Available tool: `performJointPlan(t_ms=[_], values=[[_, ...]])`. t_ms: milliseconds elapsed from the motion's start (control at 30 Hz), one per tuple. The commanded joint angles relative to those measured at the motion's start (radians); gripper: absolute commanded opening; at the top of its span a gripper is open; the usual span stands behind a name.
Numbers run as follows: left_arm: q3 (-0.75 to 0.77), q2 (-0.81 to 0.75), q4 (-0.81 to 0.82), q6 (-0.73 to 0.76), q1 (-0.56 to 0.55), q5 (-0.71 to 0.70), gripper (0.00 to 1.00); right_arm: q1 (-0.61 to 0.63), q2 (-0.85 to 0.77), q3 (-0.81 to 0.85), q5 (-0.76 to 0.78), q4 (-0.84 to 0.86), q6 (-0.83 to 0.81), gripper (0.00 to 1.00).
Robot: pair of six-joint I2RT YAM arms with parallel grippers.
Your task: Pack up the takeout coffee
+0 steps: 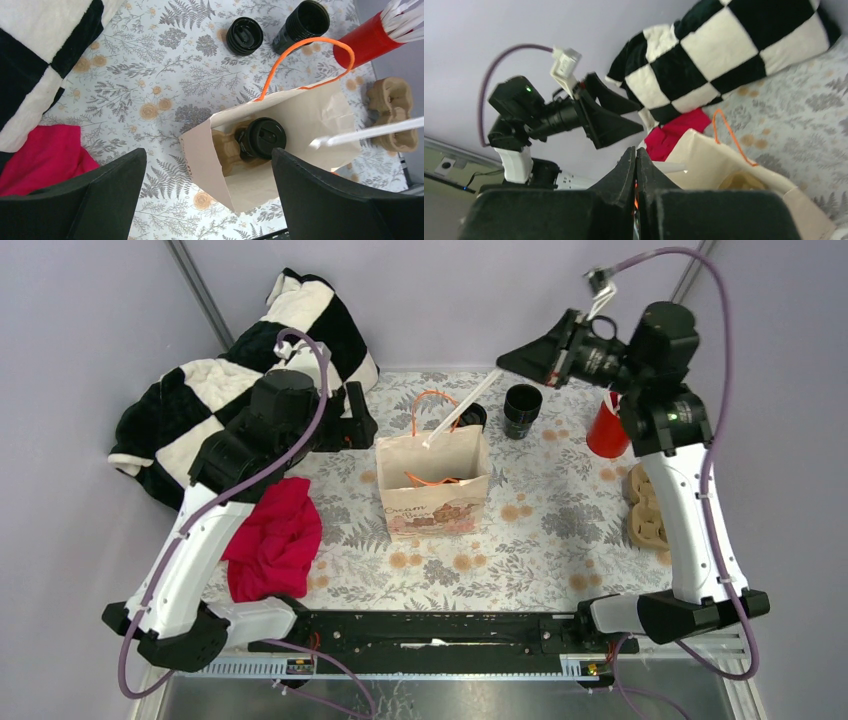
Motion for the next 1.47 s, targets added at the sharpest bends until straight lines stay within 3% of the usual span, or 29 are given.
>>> performJointPlan(t_ms=[0, 167, 433, 500, 567, 633, 700, 733, 900, 1033, 1433], values=[[0.033, -0.067, 0.008, -0.068, -0.003, 0.017, 0.99, 0.056, -0.047, -0.025, 0.014, 0.065, -0.041, 0.00], [0.017, -0.107, -0.004, -0.113, -0.002, 0.023, 0.99, 0.133, 0.012, -0.053, 0.014, 0.071, -0.054, 0.00], [0.052, -0.101, -0.019, -0.129, -0.003, 0.019, 0.99, 0.357, 0.101, -0.032, 0.220, -0.149, -0.253, 0.01], [0.059, -0.095, -0.021, -0.130, -0.003, 0.024, 0.99, 0.378, 0.135, -0.009, 0.227, -0.195, -0.258, 0.15], [0.069, -0.088, -0.022, -0.126, -0.003, 0.027, 0.99, 0.380, 0.153, 0.029, 0.250, -0.245, -0.264, 0.50], [0.086, -0.077, -0.029, -0.117, -0.003, 0.026, 0.99, 0.380, 0.134, 0.059, 0.336, -0.279, -0.286, 0.76], [0.110, -0.066, -0.037, -0.108, -0.003, 0.015, 0.99, 0.378, 0.104, 0.103, 0.446, -0.318, -0.312, 0.95], [0.125, -0.061, -0.039, -0.103, -0.003, 0.010, 0.99, 0.378, 0.093, 0.134, 0.509, -0.350, -0.320, 0.99], [0.223, -0.023, -0.046, -0.093, -0.003, -0.011, 0.99, 0.377, 0.081, 0.344, 0.841, -0.605, -0.360, 1.00], [0.303, -0.008, -0.037, -0.088, -0.003, -0.041, 0.99, 0.377, 0.043, 0.396, 1.054, -0.723, -0.372, 1.00], [0.339, -0.004, 0.007, -0.083, -0.003, -0.056, 0.99, 0.378, -0.079, 0.393, 1.232, -0.715, -0.384, 1.00]])
